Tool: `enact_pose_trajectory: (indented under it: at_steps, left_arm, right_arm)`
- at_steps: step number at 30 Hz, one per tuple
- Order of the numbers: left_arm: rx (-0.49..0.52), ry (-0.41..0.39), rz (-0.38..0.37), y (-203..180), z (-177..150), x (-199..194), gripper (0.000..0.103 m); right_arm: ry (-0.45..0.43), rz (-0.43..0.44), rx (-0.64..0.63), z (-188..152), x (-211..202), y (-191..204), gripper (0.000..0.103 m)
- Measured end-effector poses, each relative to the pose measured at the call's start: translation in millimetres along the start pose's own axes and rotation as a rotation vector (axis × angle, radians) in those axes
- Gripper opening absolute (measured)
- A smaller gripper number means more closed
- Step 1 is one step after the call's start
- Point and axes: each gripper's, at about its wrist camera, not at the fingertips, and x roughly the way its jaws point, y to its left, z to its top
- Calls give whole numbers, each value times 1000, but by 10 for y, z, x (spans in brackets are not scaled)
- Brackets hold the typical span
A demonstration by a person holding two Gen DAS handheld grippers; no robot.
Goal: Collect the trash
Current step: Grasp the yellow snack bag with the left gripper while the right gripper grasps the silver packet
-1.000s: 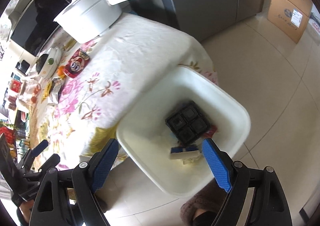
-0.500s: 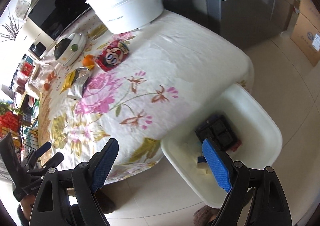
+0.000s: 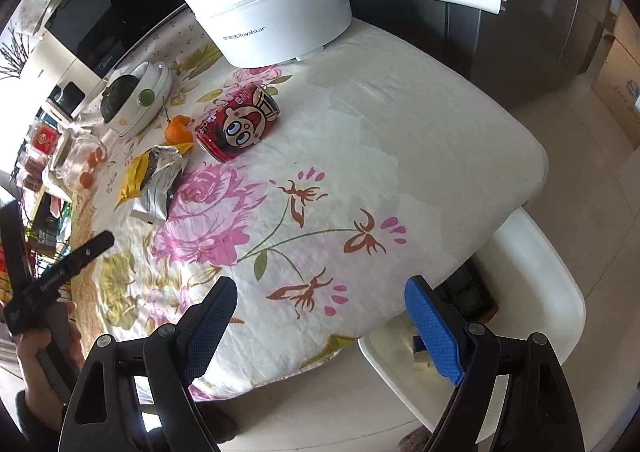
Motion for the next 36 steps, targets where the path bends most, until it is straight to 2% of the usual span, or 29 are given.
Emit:
enact_pose_trajectory:
  at_steps: [5, 10, 13, 15, 17, 21, 26, 31, 36]
  left_arm:
    - [15, 28, 43, -104, 374, 284, 102]
    - [-2, 60, 61, -151, 538, 525, 97]
    - [-3, 86, 60, -160, 575, 588, 83]
    - [-11, 97, 33, -146, 563, 576, 64]
    - [-17, 95, 5, -133, 527, 520, 57]
    - [-2, 69, -46, -73, 340, 249, 54]
    - [-8, 16, -100, 109, -63, -209, 53]
    - [-60, -17, -120, 459, -566, -586, 53]
    - [-121, -73, -121, 802, -820, -829, 53]
  right_arm:
    - [18, -21, 7, 45, 79, -56, 87]
    - [28, -35, 14, 67, 123, -86, 87]
    - [38, -35, 5, 50, 146, -73, 87]
    - [42, -34, 1, 36, 157, -67, 87]
    - [43, -36, 3, 27, 157, -66, 87]
    - [34, -39, -4, 2, 130, -23, 87]
    - [30, -33, -40, -75, 111, 124, 87]
    - [35, -22, -83, -206, 118, 328, 87]
    - [32, -33, -136, -298, 171, 631, 87]
